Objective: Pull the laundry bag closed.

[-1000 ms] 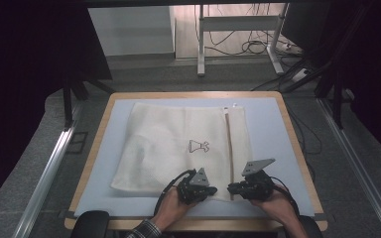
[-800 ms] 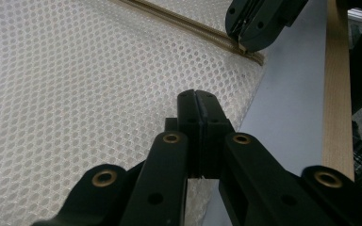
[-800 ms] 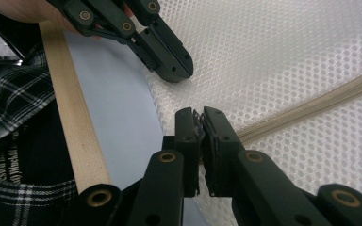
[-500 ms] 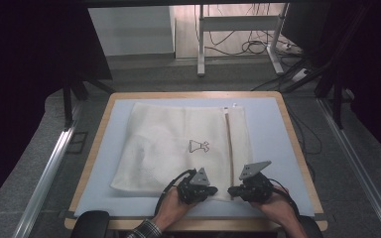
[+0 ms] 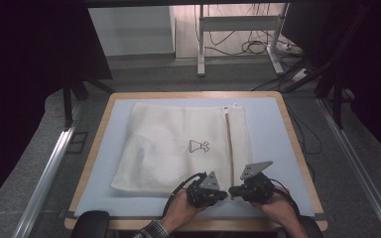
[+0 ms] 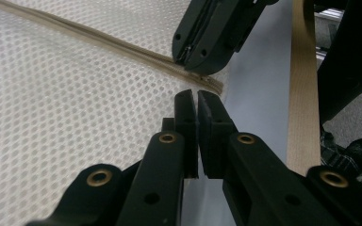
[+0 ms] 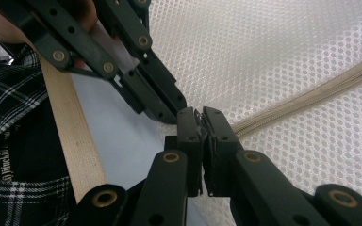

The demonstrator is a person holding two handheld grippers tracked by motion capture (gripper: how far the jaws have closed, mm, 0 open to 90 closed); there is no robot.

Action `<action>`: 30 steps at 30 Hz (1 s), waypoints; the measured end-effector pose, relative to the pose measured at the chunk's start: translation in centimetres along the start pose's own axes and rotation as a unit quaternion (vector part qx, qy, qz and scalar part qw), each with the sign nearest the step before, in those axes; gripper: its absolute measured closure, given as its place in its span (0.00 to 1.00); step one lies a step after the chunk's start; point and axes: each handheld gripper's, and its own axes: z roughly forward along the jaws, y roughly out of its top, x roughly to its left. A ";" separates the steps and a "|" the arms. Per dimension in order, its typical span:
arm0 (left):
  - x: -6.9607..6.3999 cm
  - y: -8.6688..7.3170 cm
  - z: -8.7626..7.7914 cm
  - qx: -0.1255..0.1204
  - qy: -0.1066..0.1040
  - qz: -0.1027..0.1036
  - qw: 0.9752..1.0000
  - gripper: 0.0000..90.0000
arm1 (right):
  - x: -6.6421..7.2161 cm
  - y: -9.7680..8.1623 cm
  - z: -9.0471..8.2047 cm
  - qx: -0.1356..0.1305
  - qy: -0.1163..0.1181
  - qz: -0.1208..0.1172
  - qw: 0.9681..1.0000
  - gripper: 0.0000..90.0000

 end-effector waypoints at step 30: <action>0.2 0.0 0.2 0.012 -0.005 0.014 1.000 1.00 | -1.1 0.7 0.3 0.006 -0.028 0.001 1.000 0.96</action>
